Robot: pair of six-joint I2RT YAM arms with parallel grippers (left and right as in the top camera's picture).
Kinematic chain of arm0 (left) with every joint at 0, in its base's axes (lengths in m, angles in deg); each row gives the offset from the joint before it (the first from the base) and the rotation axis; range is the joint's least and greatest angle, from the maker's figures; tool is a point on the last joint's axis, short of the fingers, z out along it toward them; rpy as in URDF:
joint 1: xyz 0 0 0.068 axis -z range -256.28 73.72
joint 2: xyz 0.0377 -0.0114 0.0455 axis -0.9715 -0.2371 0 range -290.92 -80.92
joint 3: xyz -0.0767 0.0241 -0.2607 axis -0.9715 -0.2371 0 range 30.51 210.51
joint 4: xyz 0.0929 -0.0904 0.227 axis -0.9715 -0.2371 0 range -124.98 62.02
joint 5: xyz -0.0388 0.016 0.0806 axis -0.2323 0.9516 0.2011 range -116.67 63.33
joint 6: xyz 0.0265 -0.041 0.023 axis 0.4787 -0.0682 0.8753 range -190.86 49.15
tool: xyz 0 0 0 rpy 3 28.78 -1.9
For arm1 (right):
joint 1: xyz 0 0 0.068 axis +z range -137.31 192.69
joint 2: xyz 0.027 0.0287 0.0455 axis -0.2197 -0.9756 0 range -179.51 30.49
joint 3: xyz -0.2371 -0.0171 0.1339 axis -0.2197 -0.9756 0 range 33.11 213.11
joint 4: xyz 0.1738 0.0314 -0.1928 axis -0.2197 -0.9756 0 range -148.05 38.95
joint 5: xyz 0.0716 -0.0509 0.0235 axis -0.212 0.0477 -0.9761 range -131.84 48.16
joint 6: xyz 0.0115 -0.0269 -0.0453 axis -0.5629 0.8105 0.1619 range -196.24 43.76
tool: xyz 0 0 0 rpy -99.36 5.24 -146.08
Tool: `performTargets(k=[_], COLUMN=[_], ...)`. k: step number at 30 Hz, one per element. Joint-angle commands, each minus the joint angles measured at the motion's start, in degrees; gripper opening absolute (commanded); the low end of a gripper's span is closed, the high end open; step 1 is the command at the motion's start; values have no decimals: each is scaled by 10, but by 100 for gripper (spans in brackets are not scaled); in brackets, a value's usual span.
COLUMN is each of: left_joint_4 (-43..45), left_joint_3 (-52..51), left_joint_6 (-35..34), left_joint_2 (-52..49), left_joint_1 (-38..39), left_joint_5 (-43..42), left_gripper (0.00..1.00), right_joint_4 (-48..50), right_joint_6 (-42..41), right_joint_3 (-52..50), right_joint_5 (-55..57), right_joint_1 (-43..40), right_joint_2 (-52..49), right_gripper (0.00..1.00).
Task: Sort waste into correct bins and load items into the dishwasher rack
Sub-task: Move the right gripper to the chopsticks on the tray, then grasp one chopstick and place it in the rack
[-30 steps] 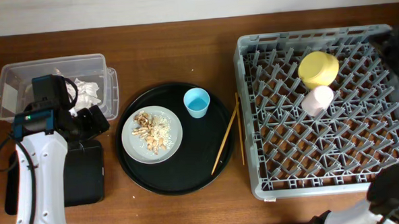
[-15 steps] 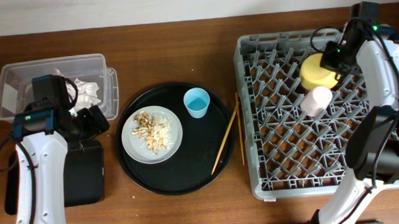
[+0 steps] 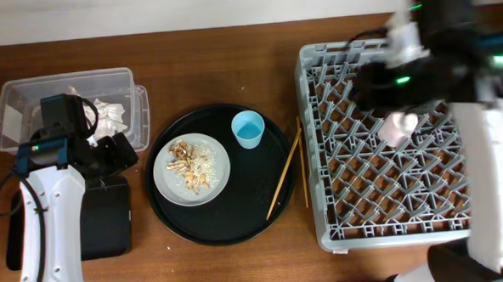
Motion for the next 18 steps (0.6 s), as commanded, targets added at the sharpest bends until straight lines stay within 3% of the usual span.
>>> performTargets(k=[1, 3, 5, 7, 10, 12, 15, 18], left_joint_4=[0, 0, 0, 0, 0, 0, 0, 0], left_joint_3=[-1, -1, -1, -1, -1, -1, -1, -1], left_joint_6=[-6, -6, -6, -6, -6, -6, -6, -6], left_joint_2=[1, 1, 1, 1, 1, 1, 1, 1], left_joint_1=[-1, -1, -1, -1, -1, -1, -1, -1], left_joint_5=[7, 7, 7, 7, 7, 7, 7, 7], left_gripper=[99, 99, 99, 99, 99, 99, 99, 99], right_joint_4=[43, 124, 243, 350, 450, 509, 538, 542], right_joint_6=[-154, -188, -189, -244, -276, -301, -301, -352], right_joint_3=[-135, -234, -348, -450, -537, -588, -592, -592], right_joint_5=[108, 102, 59, 45, 36, 31, 46, 66], right_joint_1=[106, 148, 191, 216, 222, 223, 233, 248], right_joint_2=[-19, -19, -19, -19, -20, -26, -50, -90], right_gripper=[62, 59, 47, 42, 42, 42, 42, 41])
